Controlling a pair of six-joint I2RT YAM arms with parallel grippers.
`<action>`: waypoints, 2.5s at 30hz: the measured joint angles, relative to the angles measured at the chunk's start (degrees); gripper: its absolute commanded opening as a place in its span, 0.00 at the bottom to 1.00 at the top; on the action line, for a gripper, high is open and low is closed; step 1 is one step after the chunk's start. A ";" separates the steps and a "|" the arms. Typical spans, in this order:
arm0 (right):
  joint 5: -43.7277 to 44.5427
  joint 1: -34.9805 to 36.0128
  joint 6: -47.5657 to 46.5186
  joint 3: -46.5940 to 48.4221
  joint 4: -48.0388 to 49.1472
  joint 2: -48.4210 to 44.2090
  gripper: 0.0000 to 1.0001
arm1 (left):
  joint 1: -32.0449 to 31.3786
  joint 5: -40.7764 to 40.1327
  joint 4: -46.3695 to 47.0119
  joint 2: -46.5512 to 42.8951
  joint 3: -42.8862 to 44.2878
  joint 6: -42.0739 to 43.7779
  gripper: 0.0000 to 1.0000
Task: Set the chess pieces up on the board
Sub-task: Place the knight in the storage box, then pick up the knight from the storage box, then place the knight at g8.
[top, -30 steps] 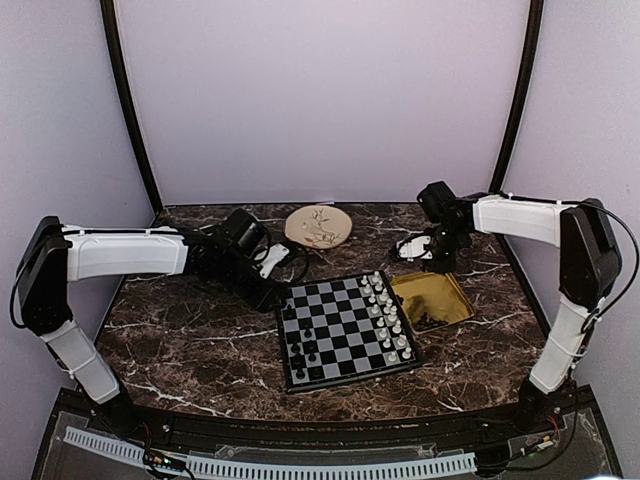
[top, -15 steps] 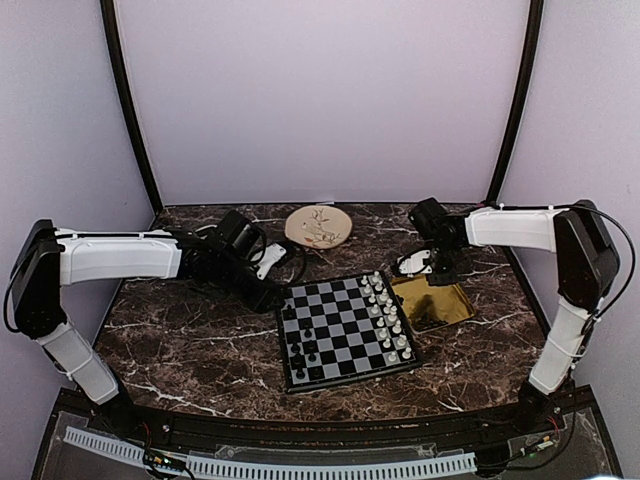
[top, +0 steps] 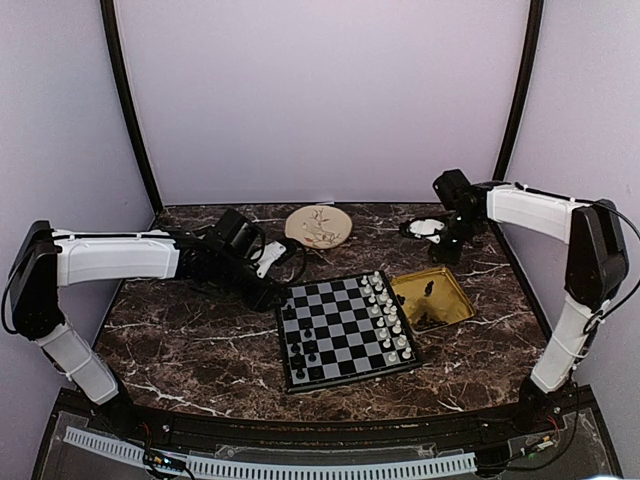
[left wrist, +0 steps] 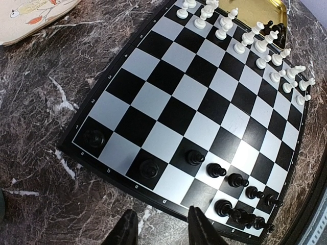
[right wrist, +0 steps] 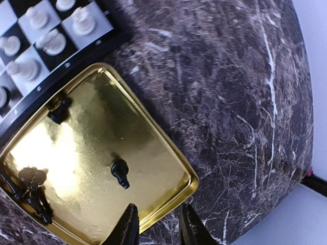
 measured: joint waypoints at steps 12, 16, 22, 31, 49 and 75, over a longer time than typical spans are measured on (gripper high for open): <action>-22.73 -10.40 15.85 -3.02 1.38 2.34 0.23 | 0.00 0.02 0.68 -1.42 -0.11 0.02 0.36; -25.51 -10.10 17.51 -3.67 1.92 4.13 0.24 | 0.00 0.02 0.74 -1.42 -0.11 0.02 0.36; -26.69 -10.10 18.88 -3.82 3.19 6.21 0.23 | 0.00 0.00 0.79 -1.44 -0.17 0.02 0.36; -25.68 -10.10 19.65 -4.68 5.03 6.80 0.24 | 0.00 0.00 0.79 -1.44 -0.28 0.02 0.36; -23.89 -10.10 19.41 -5.84 3.93 7.02 0.01 | 0.00 0.07 0.79 -1.44 -0.28 0.02 0.36; -21.49 18.51 19.61 14.29 -4.63 7.58 0.03 | 0.31 -8.85 0.70 -5.95 -2.10 -1.38 0.38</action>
